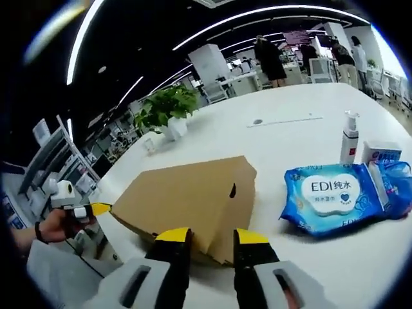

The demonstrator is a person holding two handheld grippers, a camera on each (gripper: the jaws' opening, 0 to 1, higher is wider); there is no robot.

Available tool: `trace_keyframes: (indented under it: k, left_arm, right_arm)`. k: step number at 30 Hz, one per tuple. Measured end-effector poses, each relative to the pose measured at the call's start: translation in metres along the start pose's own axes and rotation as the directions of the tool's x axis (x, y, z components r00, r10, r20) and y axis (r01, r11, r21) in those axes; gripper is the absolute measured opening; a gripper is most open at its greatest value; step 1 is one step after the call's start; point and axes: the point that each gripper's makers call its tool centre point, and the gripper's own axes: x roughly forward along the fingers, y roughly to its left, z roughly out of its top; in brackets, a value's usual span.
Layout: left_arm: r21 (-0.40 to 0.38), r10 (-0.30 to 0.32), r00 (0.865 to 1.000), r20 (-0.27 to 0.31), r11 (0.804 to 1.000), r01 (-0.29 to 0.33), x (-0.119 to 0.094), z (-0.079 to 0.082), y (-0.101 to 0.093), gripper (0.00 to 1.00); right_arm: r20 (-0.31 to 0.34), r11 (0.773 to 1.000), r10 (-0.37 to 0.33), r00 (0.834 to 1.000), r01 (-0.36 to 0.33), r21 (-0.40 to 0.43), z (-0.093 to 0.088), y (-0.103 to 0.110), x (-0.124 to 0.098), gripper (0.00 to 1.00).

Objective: Operate the shoe box by opening the lid, removing the specified soft item, and placing it in the target area until the item is outside and the box remains undamaged.

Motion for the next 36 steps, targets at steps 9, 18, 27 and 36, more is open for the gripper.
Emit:
trace_keyframes:
  k: [9,18,27,36]
  left_arm:
    - [0.008,-0.016,0.998,-0.067,1.0,0.016,0.012,-0.006,0.0,0.11]
    - [0.017,-0.005,0.997,-0.082,1.0,0.006,0.034,0.011,0.0,0.11]
    - [0.026,-0.016,0.996,-0.089,1.0,0.018,0.072,0.034,-0.013,0.11]
    - [0.026,-0.026,0.995,-0.092,0.999,0.029,0.089,0.042,-0.02,0.11]
  right_arm:
    - [-0.036,1.0,-0.004,0.999,0.004,0.0,-0.011,-0.001,0.007,0.19]
    - [-0.027,0.999,-0.035,0.999,0.035,0.008,0.005,-0.015,0.015,0.19]
    - [-0.034,0.995,-0.094,0.995,0.094,-0.014,0.036,-0.049,0.023,0.18]
    - [-0.044,0.993,-0.116,0.992,0.115,-0.029,0.048,-0.067,0.025,0.18]
